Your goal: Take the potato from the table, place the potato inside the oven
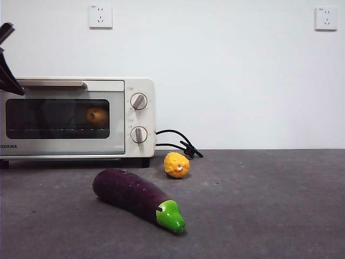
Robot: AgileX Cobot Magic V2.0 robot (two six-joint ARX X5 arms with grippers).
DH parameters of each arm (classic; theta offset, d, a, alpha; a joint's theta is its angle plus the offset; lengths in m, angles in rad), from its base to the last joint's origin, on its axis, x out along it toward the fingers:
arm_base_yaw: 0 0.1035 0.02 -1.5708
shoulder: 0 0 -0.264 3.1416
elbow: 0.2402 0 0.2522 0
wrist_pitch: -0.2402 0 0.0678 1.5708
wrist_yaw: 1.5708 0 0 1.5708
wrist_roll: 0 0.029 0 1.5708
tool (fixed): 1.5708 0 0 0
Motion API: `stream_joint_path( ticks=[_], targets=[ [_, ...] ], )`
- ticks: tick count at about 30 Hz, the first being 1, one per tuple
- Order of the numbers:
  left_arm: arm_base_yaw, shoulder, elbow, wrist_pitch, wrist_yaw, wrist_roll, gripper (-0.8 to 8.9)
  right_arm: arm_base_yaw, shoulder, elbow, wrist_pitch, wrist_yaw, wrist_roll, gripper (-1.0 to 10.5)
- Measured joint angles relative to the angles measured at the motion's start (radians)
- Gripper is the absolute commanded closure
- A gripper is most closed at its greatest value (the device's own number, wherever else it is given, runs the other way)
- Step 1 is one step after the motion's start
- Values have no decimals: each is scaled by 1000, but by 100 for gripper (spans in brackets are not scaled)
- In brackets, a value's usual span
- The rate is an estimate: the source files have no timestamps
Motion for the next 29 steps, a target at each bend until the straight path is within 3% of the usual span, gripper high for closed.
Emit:
stream_joint_path(
  ticks=[12, 20, 29],
  targets=[
    [-179, -164, 0, -163, -43, 129, 822, 0, 0, -84, 0, 0, -1, 915],
    [-382, -437, 0, -271, -221, 152, 821, 0, 2, -191, 0, -5, -27, 915],
    [-757, -779, 0, -399, -557, 26, 821, 0, 2, -204, 0, -8, -127, 915]
  ],
)
